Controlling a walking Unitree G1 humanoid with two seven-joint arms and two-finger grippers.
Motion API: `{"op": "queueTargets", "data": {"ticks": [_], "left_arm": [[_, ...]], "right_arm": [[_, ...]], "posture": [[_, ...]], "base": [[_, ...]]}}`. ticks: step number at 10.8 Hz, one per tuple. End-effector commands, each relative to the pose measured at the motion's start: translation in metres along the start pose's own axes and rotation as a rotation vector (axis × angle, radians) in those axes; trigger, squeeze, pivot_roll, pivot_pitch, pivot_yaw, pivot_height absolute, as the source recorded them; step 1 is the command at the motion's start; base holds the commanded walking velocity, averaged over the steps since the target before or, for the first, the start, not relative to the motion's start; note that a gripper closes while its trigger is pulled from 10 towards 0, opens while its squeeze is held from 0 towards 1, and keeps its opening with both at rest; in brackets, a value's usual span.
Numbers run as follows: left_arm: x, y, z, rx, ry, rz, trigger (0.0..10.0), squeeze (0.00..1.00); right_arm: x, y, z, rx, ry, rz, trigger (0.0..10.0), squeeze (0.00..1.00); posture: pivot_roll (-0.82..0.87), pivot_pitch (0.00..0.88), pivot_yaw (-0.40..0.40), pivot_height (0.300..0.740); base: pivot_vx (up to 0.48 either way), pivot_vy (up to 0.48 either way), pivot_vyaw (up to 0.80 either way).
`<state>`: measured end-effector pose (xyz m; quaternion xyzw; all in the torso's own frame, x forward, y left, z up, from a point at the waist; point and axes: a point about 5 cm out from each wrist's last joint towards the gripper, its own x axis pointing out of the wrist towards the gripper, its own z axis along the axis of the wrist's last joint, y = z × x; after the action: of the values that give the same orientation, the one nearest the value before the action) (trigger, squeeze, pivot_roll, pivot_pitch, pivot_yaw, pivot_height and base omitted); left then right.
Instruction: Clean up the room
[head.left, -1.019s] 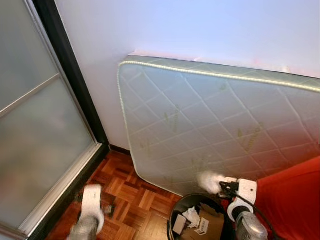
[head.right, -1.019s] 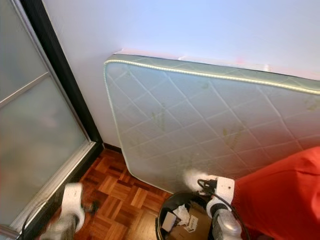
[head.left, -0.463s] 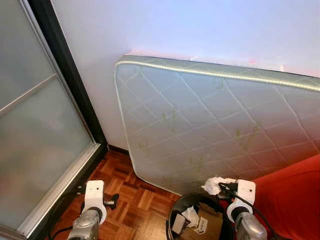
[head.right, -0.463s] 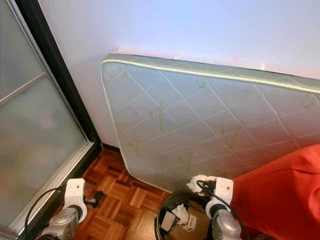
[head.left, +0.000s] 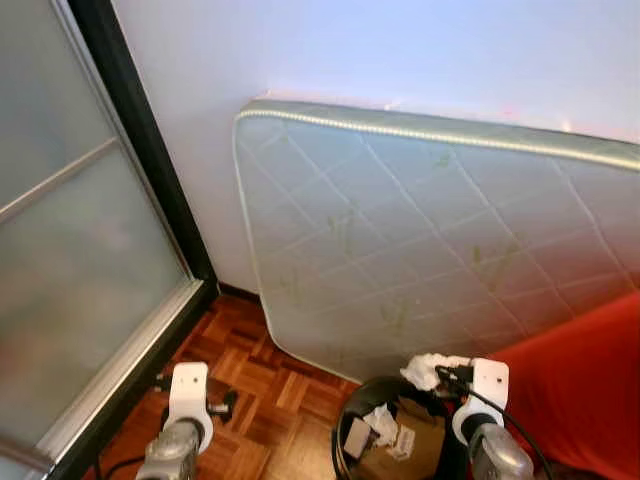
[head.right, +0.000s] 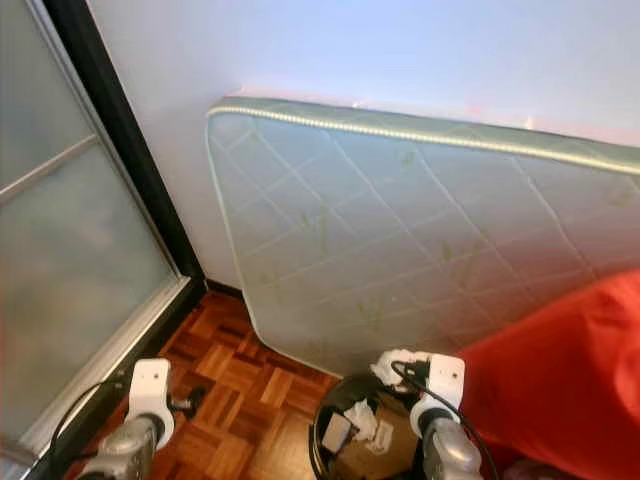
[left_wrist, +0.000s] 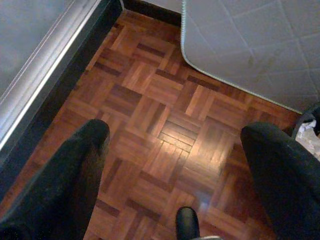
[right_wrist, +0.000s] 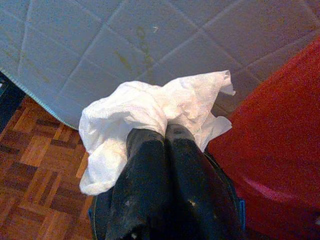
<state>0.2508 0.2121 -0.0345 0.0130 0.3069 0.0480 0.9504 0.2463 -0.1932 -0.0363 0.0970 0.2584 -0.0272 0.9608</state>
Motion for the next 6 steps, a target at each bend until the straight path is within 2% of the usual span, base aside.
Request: {"op": "queueTargets", "data": {"ticks": [1,4,5,6], "left_arm": [[-0.0016,-0.0003,-0.004,0.007,0.001,0.005,10.0,0.0],[-0.0019,-0.0017,-0.0046,0.003,-0.003,0.004,10.0,0.0],[-0.0019,-0.0034,-0.0047,-0.005,-0.005,0.006,10.0,0.0],[-0.0024,-0.0045,-0.0066,-0.007,-0.002,0.007,10.0,0.0]], "right_arm": [[0.0008,0.0016,0.0002,-0.014,0.008,0.007,10.0,0.0],[0.0023,0.004,-0.0008,-0.044,0.045,0.022,10.0,0.0],[0.0028,0.0038,0.0016,-0.048,0.033,0.03,10.0,0.0],[0.003,0.0025,0.0035,-0.055,0.025,0.033,10.0,0.0]], "posture": [[0.08,0.047,0.021,0.677],[0.08,0.052,0.005,0.677],[0.09,0.053,-0.005,0.652],[0.1,0.06,-0.012,0.652]], "base": [[0.0,0.0,0.0],[0.0,0.0,0.0],[0.0,0.0,0.0],[0.0,0.0,0.0]]}}
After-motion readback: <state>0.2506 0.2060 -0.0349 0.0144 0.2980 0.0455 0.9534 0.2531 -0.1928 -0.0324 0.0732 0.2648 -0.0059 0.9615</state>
